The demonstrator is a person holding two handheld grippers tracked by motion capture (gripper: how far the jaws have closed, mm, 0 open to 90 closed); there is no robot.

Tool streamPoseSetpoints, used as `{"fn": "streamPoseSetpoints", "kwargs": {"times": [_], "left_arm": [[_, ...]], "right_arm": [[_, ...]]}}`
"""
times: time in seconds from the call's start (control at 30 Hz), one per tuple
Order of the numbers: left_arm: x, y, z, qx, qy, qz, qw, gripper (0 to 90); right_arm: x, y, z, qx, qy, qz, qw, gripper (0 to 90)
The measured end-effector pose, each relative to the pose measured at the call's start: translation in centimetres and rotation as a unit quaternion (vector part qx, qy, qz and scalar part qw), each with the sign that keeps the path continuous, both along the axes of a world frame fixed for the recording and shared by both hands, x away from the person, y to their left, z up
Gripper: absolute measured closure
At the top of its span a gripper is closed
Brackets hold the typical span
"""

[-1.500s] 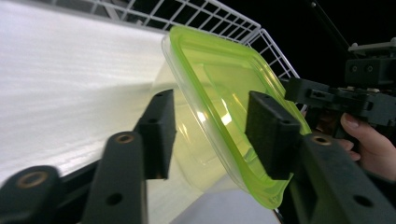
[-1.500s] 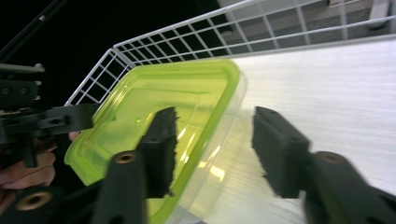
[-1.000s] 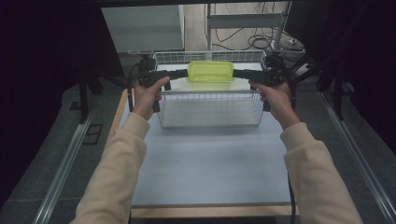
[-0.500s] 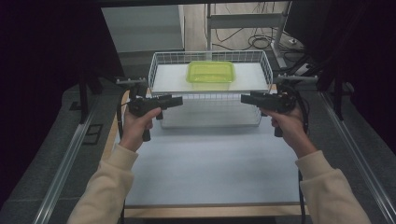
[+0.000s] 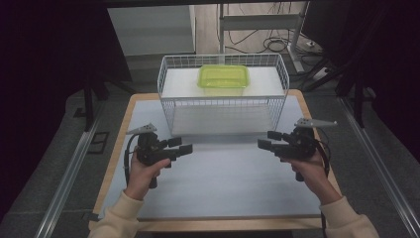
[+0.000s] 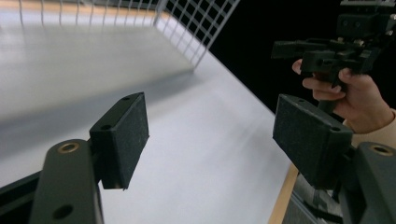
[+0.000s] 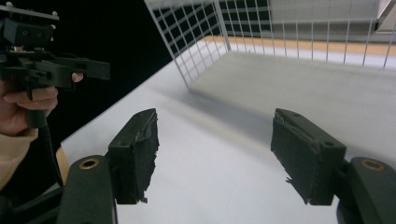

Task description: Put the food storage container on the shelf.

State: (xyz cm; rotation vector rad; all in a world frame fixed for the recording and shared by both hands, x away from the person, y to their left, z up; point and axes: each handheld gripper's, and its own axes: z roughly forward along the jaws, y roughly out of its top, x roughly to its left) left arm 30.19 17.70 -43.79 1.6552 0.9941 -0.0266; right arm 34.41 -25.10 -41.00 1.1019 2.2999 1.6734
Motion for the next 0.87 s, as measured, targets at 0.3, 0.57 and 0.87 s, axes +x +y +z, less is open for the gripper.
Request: {"fn": "streamPoseSetpoints", "kwargs": {"times": [0.3,0.57,0.87], "left_arm": [[-2.2,-0.2,-4.1,0.036,0.021,-0.002,0.9991,26.1],[-2.4,-0.4,-5.5,0.054,0.032,-0.001,0.998,26.0],[-2.6,-0.6,-6.3,0.067,0.036,-0.001,0.9971,25.9]], "right_arm": [[-2.6,-0.3,-4.5,-0.035,-0.004,0.005,0.9994,29.1],[-3.2,0.0,-6.9,-0.055,0.0,0.01,0.9984,26.8],[-3.5,-0.3,-7.5,-0.058,0.001,0.006,0.9983,25.1]]}}
